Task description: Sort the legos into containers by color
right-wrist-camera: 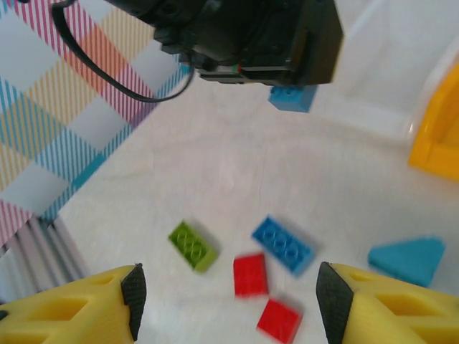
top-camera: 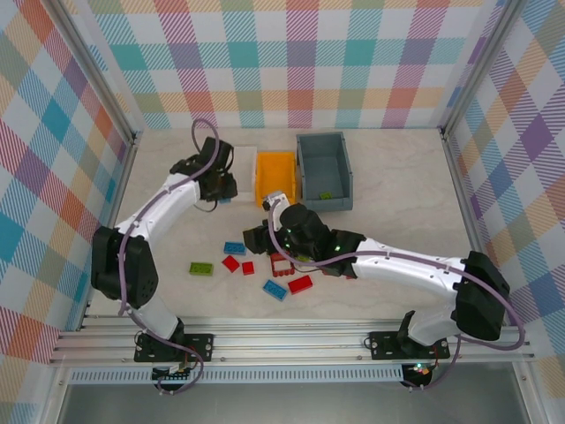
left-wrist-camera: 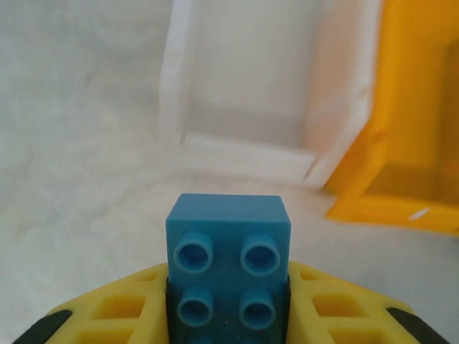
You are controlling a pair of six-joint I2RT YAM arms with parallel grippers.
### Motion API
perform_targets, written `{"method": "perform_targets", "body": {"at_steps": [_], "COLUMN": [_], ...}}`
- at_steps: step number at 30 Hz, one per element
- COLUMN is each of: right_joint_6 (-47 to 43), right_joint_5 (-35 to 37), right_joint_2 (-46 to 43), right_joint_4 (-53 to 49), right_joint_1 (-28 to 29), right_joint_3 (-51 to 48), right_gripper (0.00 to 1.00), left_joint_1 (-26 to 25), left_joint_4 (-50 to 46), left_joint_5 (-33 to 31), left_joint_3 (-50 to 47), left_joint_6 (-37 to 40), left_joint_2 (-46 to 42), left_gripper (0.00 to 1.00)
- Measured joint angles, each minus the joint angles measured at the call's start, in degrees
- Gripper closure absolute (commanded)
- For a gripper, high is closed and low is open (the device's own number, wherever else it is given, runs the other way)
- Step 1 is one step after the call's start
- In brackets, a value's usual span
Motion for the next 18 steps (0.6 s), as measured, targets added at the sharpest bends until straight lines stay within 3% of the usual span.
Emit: {"method": "perform_targets", "body": {"at_steps": [7, 12, 18], "right_joint_6": [-3.54, -3.3, -2.45], "right_joint_5": [4.09, 4.94, 5.11], "right_joint_2": [6.73, 6.64, 3.48], "right_joint_4": [6.16, 7.21, 7.54], "right_joint_1": [-0.98, -1.66, -2.34], "right_joint_3": [2.23, 2.14, -1.07], "right_gripper": [0.3, 0.29, 0.29], "left_joint_1": [0.35, 0.46, 0.83], "left_joint_4": [-0.24, -1.27, -1.49], "left_joint_5": [-0.52, -1.42, -1.88], "left_joint_3": [13.03, 19.21, 22.1], "left_joint_6": [1.57, 2.58, 2.82], "left_joint_2": [14.19, 23.5, 27.65], "left_gripper": [0.68, 0.66, 0.62]}}
